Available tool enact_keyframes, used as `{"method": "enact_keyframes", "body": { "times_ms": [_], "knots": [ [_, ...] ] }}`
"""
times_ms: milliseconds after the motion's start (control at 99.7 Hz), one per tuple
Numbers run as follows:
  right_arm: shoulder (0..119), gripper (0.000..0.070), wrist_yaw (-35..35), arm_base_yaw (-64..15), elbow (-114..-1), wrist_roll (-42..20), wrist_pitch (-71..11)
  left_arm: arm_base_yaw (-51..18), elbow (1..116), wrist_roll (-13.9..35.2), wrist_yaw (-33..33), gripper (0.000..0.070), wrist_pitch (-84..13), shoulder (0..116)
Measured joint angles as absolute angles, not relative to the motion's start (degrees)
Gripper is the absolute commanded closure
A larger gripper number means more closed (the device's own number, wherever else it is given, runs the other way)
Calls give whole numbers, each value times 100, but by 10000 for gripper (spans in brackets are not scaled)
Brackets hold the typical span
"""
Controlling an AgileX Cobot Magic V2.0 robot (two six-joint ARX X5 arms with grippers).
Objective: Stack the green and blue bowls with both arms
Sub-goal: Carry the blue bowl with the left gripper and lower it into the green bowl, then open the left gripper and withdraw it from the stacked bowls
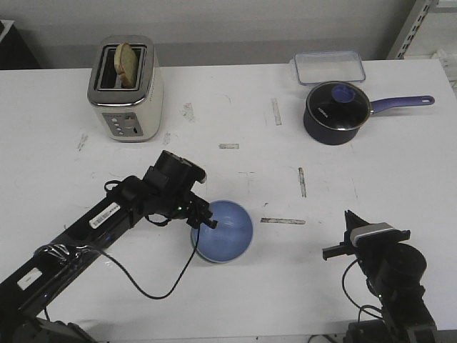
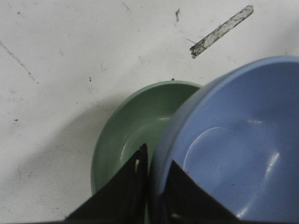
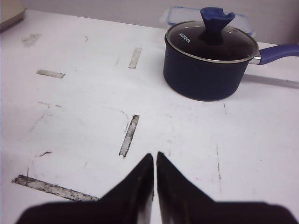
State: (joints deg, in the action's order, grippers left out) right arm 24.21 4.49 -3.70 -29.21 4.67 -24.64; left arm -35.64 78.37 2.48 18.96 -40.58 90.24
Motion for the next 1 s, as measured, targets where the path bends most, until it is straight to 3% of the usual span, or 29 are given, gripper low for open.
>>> {"method": "enact_keyframes", "body": {
  "times_ms": [351,632,712,863,953,1003],
  "knots": [
    [2421,700,449,-370,-2921,467,-2467,-3564,7837,244,1872,699,-4099,9310],
    [2421,700,449,-370,-2921,467,-2469,-3564,7837,235,1385,679,-4377,9310],
    [2421,700,449,-370,-2921,467,-2469,-3564,7837,237,1411,546,-4311,9310],
    [2421,700,449,-370,-2921,467,-2469,-3564,7837,274,1437,153,-4134,9310],
    [2421,700,449,-370,-2921,467,-2467,-3564,7887,331,1435,47,-4132,9310],
    [2421,700,449,-370,-2921,467,-2469,-3564,8003,362,1435,36,-4198,9310]
  ]
}}
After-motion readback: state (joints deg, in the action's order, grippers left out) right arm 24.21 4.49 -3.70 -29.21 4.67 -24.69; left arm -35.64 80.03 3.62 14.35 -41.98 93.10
